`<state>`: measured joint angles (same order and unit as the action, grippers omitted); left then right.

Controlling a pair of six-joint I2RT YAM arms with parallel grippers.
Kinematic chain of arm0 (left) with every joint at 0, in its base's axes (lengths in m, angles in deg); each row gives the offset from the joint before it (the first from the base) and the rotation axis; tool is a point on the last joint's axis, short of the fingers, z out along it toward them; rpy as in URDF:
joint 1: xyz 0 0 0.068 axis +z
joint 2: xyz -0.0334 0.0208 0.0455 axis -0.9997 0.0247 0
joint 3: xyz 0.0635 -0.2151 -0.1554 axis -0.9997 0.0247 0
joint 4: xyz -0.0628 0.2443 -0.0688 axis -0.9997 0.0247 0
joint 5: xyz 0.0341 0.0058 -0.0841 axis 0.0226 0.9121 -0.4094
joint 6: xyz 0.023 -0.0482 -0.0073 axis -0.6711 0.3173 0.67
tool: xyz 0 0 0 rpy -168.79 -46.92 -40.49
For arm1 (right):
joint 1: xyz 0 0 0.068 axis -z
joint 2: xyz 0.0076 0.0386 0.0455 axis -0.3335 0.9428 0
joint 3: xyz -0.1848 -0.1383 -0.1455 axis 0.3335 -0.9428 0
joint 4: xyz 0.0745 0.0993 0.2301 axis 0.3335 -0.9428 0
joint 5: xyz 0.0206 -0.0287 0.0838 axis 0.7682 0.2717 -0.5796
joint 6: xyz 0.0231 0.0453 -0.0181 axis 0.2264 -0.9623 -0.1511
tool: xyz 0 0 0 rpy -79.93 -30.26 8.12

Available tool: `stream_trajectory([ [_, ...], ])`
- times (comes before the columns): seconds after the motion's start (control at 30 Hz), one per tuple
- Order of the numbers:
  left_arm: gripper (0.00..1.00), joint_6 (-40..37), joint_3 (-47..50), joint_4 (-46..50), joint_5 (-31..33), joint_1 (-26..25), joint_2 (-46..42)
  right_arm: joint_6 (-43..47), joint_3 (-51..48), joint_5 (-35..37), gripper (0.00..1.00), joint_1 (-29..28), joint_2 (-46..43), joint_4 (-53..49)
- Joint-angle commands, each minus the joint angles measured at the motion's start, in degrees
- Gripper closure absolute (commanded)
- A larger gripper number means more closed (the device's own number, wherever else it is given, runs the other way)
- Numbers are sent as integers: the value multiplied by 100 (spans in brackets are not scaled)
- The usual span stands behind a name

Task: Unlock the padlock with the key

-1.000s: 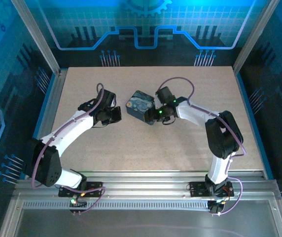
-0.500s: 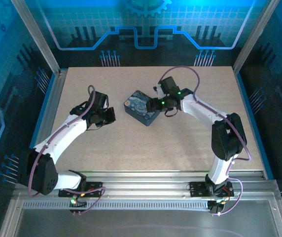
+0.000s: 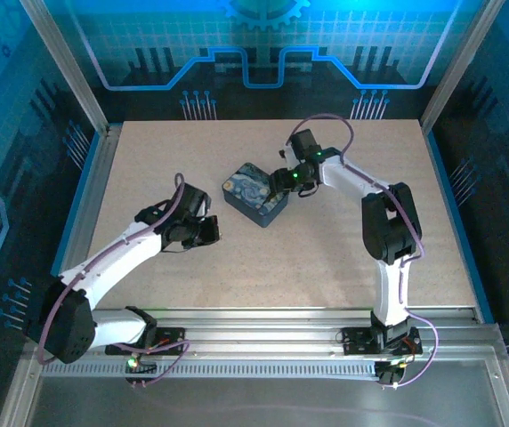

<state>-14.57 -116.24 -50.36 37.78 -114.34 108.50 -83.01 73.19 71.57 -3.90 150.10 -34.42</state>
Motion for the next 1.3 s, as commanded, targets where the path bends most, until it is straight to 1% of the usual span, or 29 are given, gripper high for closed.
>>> stream_trajectory([
  [0.0,100,161,123,20,-49,-78,-100,-153,-349,-504,35,-315,-351,84],
  [0.13,100,244,176,-123,-138,-76,-137,-691,-947,-577,36,-759,-662,517],
  [0.27,100,152,63,39,51,-70,-174,-1227,-1391,-465,36,-1383,-771,989],
  [0.33,100,98,12,154,163,-53,-203,-1452,-1480,-433,36,-1647,-794,1165],
  [0.4,100,62,25,229,257,-8,-267,-1590,-1486,-572,35,-1855,-823,1368],
  [0.47,100,60,70,283,278,84,-332,-1583,-1349,-689,35,-1924,-853,1356],
  [0.53,100,55,118,320,259,158,-408,-1461,-1133,-488,35,-1861,-905,1016],
  [0.6,100,38,144,409,317,192,-505,-1254,-963,-265,34,-1683,-952,743],
  [0.67,100,-1,137,492,369,188,-566,-1018,-771,-195,33,-1495,-919,544],
  [0.73,100,-18,151,532,358,193,-599,-698,-515,-108,32,-1332,-814,423],
  [0.8,100,-17,172,551,315,189,-608,-167,-139,-93,30,-1221,-596,332],
  [0.9,100,-19,207,554,225,186,-584,696,582,-336,29,-1119,-123,196],
  [1.0,100,-19,237,565,144,172,-544,1223,1364,-655,28,-1016,386,-52],
  [1.17,100,126,427,477,-63,36,-561,1569,2391,-911,26,-881,1132,-424],
  [1.2,100,154,456,463,-74,-4,-582,1636,2539,-943,24,-866,1267,-475],
  [1.27,100,191,482,471,-86,-69,-591,1730,2716,-1024,23,-845,1471,-470],
])
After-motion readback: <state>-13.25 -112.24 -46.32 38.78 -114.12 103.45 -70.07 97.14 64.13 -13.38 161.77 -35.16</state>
